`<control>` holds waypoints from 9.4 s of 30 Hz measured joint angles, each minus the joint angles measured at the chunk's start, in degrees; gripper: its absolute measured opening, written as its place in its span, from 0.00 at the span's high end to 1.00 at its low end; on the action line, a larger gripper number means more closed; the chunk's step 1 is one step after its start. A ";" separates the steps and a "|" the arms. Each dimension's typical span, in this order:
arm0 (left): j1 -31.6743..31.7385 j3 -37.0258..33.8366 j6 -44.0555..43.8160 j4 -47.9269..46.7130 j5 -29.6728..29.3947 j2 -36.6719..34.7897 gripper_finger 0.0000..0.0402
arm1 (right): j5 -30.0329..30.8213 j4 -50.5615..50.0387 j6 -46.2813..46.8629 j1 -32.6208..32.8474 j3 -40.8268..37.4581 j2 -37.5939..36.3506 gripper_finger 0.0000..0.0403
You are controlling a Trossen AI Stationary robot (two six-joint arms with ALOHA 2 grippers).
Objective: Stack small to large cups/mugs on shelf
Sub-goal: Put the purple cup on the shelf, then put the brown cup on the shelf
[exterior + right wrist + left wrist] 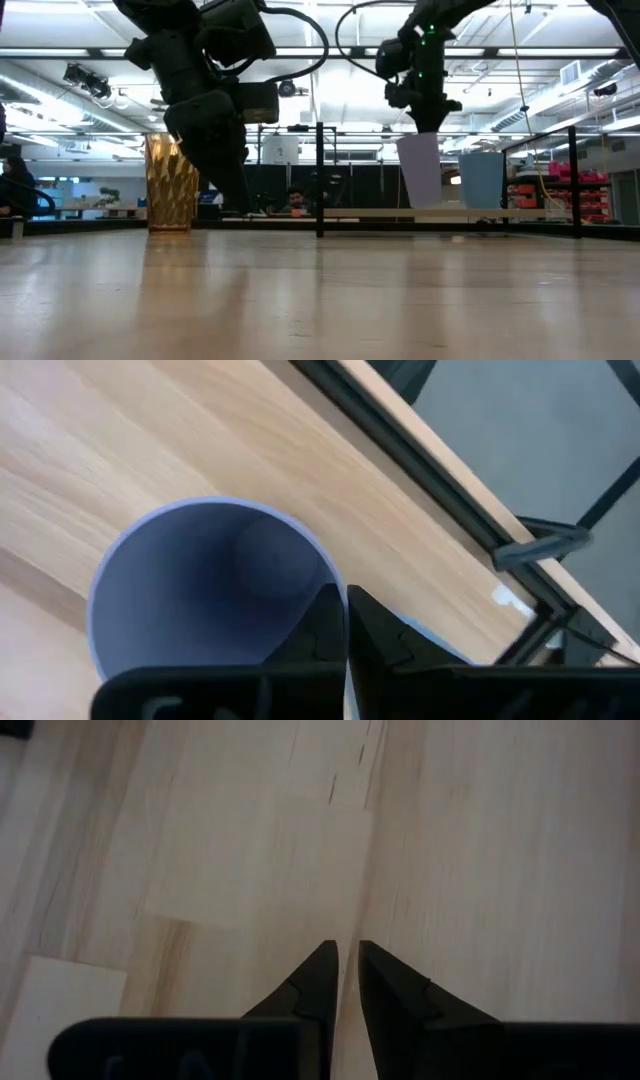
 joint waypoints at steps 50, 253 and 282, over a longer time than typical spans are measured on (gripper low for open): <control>0.00 0.00 -0.26 0.27 -0.02 0.00 0.87 | -1.04 0.61 3.36 -0.11 -2.85 -0.25 0.84; 9.97 55.54 5.36 -54.94 8.85 5.51 0.97 | 28.06 32.53 44.72 67.04 -49.98 -20.13 0.79; 13.15 77.00 11.41 -63.01 9.16 30.33 0.97 | 28.12 29.02 45.33 67.08 -51.18 -21.97 0.79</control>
